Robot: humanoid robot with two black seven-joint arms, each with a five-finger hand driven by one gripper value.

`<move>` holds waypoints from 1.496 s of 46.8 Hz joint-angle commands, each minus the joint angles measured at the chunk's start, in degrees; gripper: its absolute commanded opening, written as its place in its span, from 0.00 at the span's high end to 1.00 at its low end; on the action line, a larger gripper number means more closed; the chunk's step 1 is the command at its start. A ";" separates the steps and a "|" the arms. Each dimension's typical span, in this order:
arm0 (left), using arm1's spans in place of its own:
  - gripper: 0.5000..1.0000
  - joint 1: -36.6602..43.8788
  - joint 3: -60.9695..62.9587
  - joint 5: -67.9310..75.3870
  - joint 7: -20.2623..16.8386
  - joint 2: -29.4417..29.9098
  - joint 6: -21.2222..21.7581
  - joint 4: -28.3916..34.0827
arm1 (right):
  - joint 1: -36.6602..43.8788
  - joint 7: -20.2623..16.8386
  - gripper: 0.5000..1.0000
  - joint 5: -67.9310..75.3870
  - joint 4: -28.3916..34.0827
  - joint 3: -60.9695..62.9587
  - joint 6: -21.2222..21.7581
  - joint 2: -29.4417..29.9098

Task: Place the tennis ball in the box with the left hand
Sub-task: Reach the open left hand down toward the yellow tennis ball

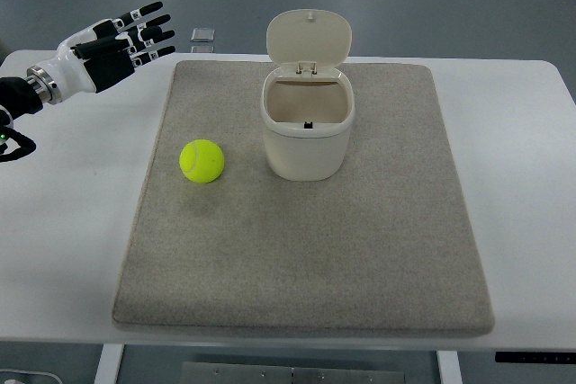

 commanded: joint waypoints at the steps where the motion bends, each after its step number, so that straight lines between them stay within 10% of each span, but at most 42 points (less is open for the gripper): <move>1: 0.00 0.00 0.00 0.16 -0.01 -0.09 0.00 0.01 | 0.00 0.00 0.12 0.00 0.00 -0.02 0.00 0.00; 37: 0.00 0.27 -0.44 1.03 -0.54 1.23 -1.31 -1.04 | 0.00 0.00 0.12 0.00 0.00 -0.02 0.00 0.00; 47: 0.00 0.00 -0.52 21.75 -0.71 4.84 -2.99 -2.53 | 0.00 0.00 0.12 0.00 0.00 0.07 0.00 0.00; 70: 0.00 -0.09 -0.53 60.26 -13.01 12.30 3.95 -12.63 | 0.00 0.00 0.12 0.00 0.00 -0.02 0.00 0.00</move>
